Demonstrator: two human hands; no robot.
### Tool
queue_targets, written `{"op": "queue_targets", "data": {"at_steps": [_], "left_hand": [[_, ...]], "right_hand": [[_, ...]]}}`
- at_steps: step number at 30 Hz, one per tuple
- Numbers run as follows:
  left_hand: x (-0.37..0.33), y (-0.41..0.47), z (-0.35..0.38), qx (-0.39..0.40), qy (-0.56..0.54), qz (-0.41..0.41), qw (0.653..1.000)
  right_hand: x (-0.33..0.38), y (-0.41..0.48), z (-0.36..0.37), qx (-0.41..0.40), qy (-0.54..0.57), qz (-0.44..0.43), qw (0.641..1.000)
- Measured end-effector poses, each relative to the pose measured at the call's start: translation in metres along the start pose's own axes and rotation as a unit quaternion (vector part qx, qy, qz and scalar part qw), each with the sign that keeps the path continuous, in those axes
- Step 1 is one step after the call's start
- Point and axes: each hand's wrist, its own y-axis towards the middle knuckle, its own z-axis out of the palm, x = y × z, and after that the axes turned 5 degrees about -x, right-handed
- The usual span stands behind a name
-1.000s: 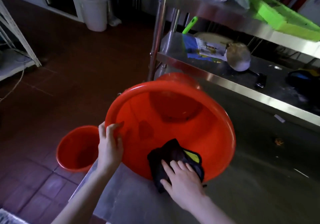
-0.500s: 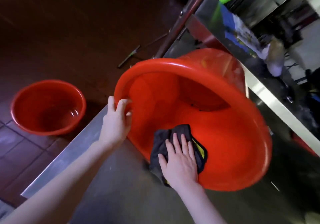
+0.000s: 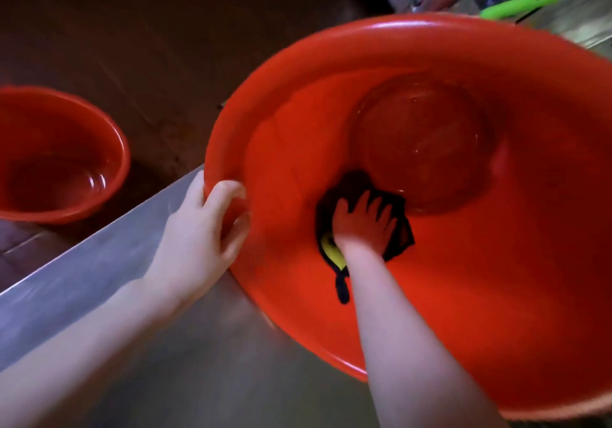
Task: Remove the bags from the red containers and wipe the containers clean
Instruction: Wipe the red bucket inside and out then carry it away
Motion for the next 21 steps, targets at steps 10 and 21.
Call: {"op": "queue_targets", "data": {"at_steps": [10,21], "left_hand": [[-0.002,-0.008,0.006,-0.035,0.007,-0.065,0.997],[-0.001,-0.007,0.007,-0.026,-0.022,-0.065,0.997]], "right_hand": [[0.022,-0.162,0.019,-0.063,0.097,-0.211,0.970],[0.032,-0.001,-0.011,0.035,0.061,-0.058,0.996]]}}
